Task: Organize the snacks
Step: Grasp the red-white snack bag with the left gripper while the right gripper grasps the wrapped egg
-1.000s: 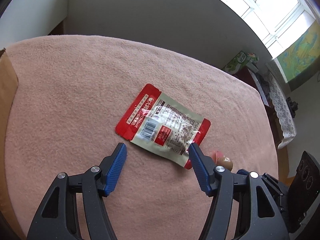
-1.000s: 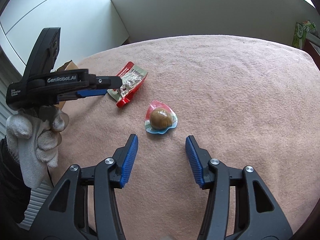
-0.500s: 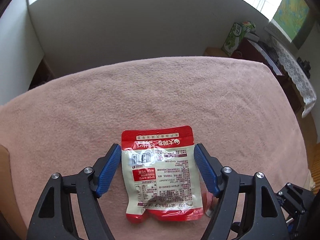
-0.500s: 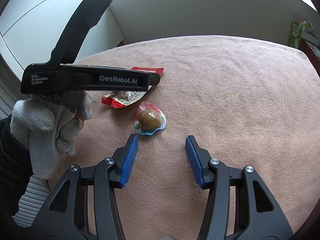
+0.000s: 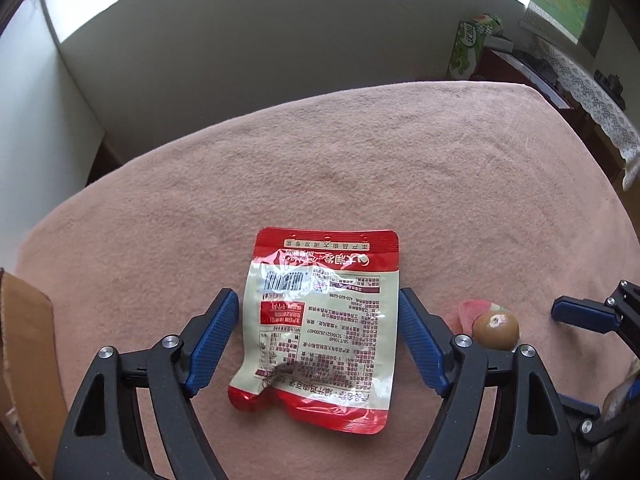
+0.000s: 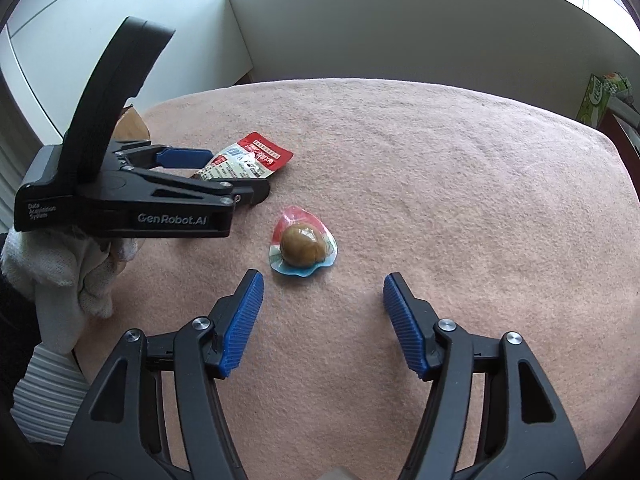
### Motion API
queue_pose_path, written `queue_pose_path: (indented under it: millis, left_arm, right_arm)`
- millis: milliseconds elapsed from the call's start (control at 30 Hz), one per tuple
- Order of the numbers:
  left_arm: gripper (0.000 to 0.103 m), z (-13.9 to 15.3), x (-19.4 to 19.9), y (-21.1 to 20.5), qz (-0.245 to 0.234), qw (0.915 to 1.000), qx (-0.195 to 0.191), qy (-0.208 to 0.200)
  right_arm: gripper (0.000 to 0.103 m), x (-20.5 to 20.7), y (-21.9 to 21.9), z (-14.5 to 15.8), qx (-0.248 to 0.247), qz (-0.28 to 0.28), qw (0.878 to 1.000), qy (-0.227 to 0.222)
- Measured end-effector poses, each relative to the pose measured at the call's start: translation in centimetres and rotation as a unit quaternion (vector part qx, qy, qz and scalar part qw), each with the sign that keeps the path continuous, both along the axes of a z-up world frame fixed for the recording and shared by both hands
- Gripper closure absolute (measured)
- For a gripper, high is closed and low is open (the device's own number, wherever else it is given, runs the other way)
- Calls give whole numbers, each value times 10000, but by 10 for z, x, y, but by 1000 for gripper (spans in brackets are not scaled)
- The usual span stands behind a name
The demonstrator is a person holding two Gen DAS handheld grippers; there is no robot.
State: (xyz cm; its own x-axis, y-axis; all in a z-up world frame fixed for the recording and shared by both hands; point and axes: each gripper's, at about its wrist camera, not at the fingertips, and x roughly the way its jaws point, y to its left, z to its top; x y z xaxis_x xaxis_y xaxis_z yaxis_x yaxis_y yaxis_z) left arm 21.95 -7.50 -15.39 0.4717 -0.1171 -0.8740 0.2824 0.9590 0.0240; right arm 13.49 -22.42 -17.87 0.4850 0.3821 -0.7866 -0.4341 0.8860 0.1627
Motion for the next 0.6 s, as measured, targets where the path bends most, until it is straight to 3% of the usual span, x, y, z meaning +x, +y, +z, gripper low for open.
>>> queue_pose_path:
  millis: [367,600]
  left_arm:
    - [24,0,-27,35,267,9992,-280,-137]
    - [34,4,-36,48,402,9979,-436,-266]
  right_arm:
    - [38,24,33,-9,-706,220,9971,-170]
    - [59,21,40,-11,-794,212,9965,-152]
